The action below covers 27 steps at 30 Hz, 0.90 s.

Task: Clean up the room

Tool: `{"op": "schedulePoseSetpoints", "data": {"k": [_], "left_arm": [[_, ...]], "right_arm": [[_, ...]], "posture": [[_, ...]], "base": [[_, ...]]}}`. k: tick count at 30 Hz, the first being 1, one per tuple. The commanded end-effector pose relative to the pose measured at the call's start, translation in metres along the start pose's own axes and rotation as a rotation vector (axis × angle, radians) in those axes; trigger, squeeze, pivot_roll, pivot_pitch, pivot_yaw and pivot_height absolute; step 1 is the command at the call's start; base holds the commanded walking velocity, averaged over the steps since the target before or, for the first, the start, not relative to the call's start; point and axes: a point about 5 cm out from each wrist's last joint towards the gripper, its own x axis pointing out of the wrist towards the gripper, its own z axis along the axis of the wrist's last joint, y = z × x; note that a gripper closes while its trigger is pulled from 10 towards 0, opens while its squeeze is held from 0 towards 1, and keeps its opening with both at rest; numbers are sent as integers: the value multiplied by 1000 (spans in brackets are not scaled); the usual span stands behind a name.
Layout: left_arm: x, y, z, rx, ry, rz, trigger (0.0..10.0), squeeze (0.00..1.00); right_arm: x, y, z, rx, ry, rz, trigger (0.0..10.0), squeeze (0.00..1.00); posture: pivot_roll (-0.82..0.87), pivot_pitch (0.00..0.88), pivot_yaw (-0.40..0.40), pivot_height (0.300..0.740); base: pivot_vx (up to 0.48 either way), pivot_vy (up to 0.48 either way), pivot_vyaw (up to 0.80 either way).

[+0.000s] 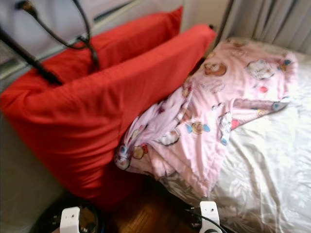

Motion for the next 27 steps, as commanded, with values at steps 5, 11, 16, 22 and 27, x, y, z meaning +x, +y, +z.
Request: {"op": "schedulePoseSetpoints", "data": {"k": [5, 11, 16, 22, 27], "left_arm": [[-5, 12, -11, 2, 36, 34, 10000, 0], [-4, 11, -11, 4, 28, 31, 10000, 0], [-4, 10, -9, 12, 17, 27, 10000, 0], [-1, 11, 6, 4, -49, 30, 10000, 0], [4, 6, 36, -7, -199, 1, 10000, 0]], "right_arm": [[2, 7, 6, -7, -17, 20, 10000, 0], [2, 7, 6, -5, -17, 20, 10000, 0], [1, 7, 6, -1, -19, 18, 10000, 0], [1, 7, 7, 23, -59, 26, 10000, 0], [-1, 8, 12, 49, -130, 36, 10000, 0]], "posture": [[-61, 111, -4, 740], [-62, 110, -4, 740], [-61, 117, -5, 740], [-59, 135, -4, 740], [-54, 147, -1, 740]], "base": [[296, 0, 0], [247, 0, 0], [0, 0, 0], [0, 0, 0], [0, 0, 0]]}}
